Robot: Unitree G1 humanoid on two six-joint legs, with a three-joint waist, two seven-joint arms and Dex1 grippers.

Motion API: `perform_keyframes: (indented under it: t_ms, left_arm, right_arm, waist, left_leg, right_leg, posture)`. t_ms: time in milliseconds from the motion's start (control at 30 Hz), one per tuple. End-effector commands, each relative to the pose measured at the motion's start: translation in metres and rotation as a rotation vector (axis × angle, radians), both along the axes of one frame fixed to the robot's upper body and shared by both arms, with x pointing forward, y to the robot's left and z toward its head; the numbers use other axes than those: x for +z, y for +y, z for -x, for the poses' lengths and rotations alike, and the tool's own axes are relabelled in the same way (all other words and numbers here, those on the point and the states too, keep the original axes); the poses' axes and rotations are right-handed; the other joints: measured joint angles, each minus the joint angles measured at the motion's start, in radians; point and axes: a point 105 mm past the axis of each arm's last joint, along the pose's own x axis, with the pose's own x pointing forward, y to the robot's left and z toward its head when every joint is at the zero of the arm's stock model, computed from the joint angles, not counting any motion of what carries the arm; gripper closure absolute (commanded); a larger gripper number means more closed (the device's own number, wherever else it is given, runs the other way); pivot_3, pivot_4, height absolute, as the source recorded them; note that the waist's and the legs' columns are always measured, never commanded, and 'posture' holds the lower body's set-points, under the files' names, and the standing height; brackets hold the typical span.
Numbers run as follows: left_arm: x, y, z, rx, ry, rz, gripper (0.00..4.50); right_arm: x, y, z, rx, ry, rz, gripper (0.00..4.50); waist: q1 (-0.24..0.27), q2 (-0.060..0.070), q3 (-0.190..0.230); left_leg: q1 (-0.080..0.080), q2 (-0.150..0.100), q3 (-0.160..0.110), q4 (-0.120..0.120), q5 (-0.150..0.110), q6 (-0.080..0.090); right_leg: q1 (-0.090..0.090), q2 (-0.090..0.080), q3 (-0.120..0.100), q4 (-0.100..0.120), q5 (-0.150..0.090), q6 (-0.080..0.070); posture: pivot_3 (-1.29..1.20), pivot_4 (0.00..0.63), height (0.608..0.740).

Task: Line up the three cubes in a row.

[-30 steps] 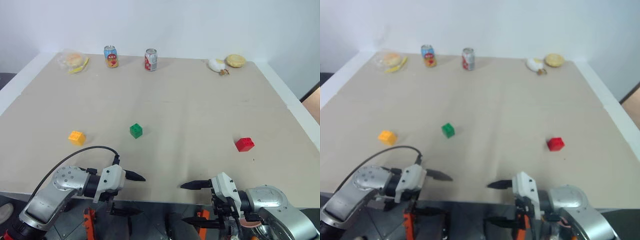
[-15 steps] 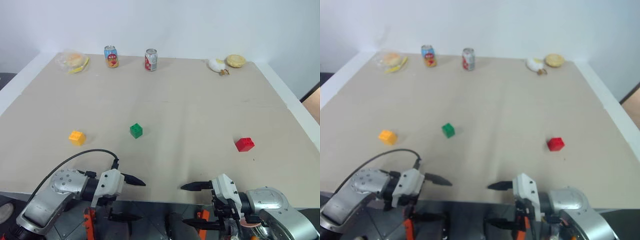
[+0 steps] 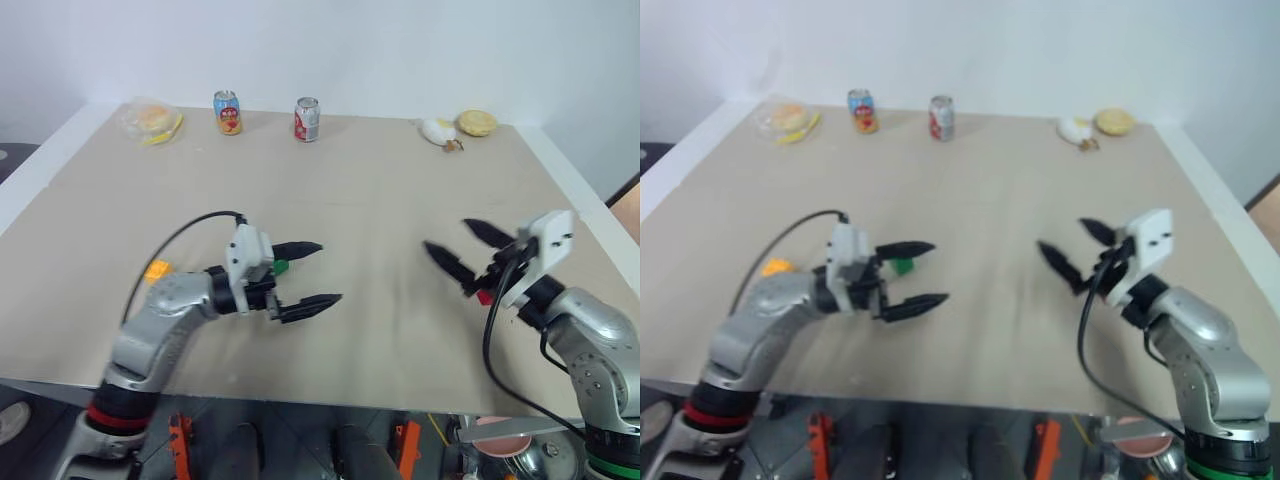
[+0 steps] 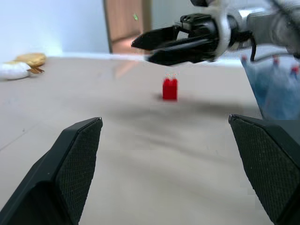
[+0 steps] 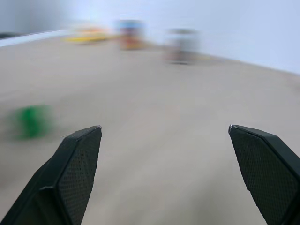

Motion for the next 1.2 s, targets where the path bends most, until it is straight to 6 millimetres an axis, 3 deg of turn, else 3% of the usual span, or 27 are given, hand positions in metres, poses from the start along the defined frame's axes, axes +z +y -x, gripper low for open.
perform_keyframes:
  t_ms: [33, 267, 500, 667, 767, 1000, 1133, 1200]
  left_arm:
    - [0.007, -0.023, 0.000, -0.020, -0.001, 0.066, 0.03]
    - [0.006, -0.053, -0.003, -0.092, -0.036, 0.067, 0.03]
    - [0.020, -0.075, -0.009, -0.101, -0.082, 0.105, 0.03]
    - [0.023, -0.081, -0.008, -0.101, -0.088, 0.120, 0.03]
    - [0.024, -0.080, -0.008, -0.099, -0.087, 0.122, 0.00]
    - [0.024, -0.080, -0.008, -0.100, -0.083, 0.125, 0.00]
    - [0.024, -0.078, -0.008, -0.099, -0.083, 0.123, 0.00]
    - [0.021, -0.065, -0.007, -0.106, -0.074, 0.110, 0.00]
  right_arm:
    - [-0.004, -0.043, -0.005, -0.258, 0.037, 0.036, 0.00]
    - [-0.039, -0.066, 0.002, -0.366, 0.241, 0.021, 0.00]
    - [-0.059, -0.067, 0.000, -0.386, 0.297, -0.027, 0.00]
    - [-0.066, -0.069, -0.002, -0.390, 0.317, -0.056, 0.00]
    - [-0.069, -0.070, -0.004, -0.394, 0.321, -0.055, 0.75]
    - [-0.074, -0.067, -0.007, -0.373, 0.332, -0.061, 3.23]
    - [-0.064, -0.056, -0.007, -0.274, 0.326, -0.064, 3.23]
    - [-0.046, -0.030, -0.007, -0.105, 0.275, 0.010, 3.23]
  waist:
    - [0.000, 0.001, 0.000]
    - [-0.003, 0.003, -0.002]
    - [-0.007, 0.004, -0.002]
    - [-0.008, 0.004, -0.002]
    - [-0.008, 0.005, -0.002]
    - [-0.008, 0.005, -0.002]
    - [-0.008, 0.005, -0.002]
    - [-0.009, 0.006, -0.001]
  left_leg:
    - [0.000, 0.000, 0.000, -0.001, 0.000, 0.000]
    - [0.001, -0.001, -0.001, -0.001, 0.000, 0.001]
    - [0.002, -0.002, 0.000, 0.002, 0.003, 0.005]
    - [0.002, -0.003, 0.000, 0.002, 0.003, 0.005]
    - [0.002, -0.002, 0.000, 0.001, 0.003, 0.005]
    - [0.001, -0.003, 0.000, 0.001, 0.003, 0.005]
    - [0.002, -0.003, 0.000, 0.001, 0.003, 0.005]
    - [0.002, -0.002, 0.000, 0.001, 0.003, 0.005]
  right_leg:
    - [0.000, 0.000, 0.000, 0.000, 0.001, 0.001]
    - [0.000, 0.001, 0.002, 0.000, -0.003, 0.002]
    - [0.000, 0.001, 0.004, 0.000, 0.001, 0.002]
    - [0.000, 0.001, 0.006, 0.000, 0.001, 0.002]
    - [0.000, 0.002, 0.006, 0.000, 0.001, 0.003]
    - [0.000, 0.002, 0.006, 0.000, 0.001, 0.003]
    - [0.000, 0.002, 0.007, 0.000, 0.001, 0.003]
    - [0.000, 0.002, 0.007, 0.000, 0.001, 0.003]
  posture:
    - [0.00, 0.150, 0.733]
    - [0.00, 0.150, 0.733]
    - [0.00, 0.150, 0.733]
    - [0.00, 0.150, 0.733]
    - [0.00, 0.150, 0.733]
    - [0.00, 0.150, 0.733]
    - [0.00, 0.150, 0.733]
    - [0.00, 0.150, 0.733]
